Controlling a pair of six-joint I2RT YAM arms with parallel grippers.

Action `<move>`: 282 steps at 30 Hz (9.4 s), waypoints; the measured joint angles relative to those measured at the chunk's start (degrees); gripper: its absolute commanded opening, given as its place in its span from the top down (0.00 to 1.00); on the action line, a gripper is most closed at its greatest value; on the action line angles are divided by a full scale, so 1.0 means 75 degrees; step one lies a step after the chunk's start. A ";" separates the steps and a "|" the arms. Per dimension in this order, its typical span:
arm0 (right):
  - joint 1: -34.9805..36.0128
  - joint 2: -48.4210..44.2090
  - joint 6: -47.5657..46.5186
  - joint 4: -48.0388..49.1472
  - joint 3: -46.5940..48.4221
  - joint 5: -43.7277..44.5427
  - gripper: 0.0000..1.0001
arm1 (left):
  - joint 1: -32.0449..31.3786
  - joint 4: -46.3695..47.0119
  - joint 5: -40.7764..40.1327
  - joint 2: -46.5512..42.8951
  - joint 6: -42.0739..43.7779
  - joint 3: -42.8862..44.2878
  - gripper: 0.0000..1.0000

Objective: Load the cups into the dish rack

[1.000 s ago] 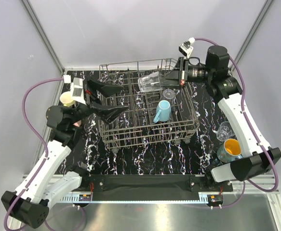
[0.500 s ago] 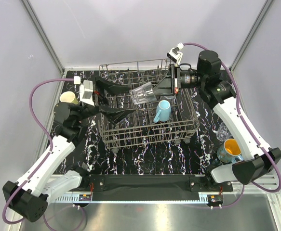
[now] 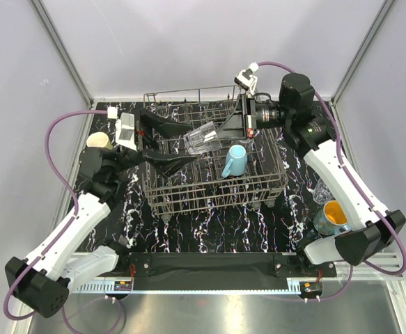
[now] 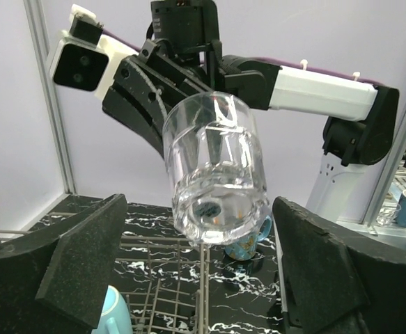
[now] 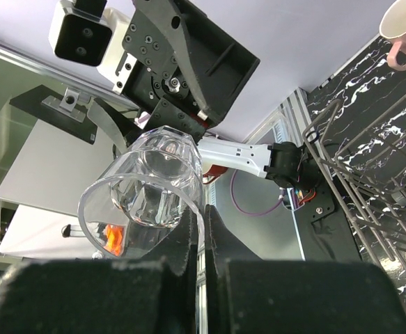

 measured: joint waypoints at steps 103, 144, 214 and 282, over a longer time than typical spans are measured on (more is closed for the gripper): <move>-0.0160 -0.1504 -0.4867 -0.6814 -0.0358 0.9629 0.00 | -0.1737 -1.5647 -0.5590 0.6446 -0.0554 0.6650 1.00; -0.0160 -0.1693 -0.4887 -0.6787 -0.0358 0.9393 0.00 | -0.1743 -1.5119 -0.5627 0.6385 -0.0169 0.4508 0.33; -0.5689 0.0781 -0.2422 -0.5202 -0.2582 1.0993 0.42 | -0.1451 -1.2132 -0.6082 -0.1580 0.0501 0.2084 0.13; -0.2017 -0.1169 0.2693 0.3946 -0.1483 0.0455 1.00 | -0.1451 -0.5791 -0.4176 -0.0041 -0.0746 0.2323 0.01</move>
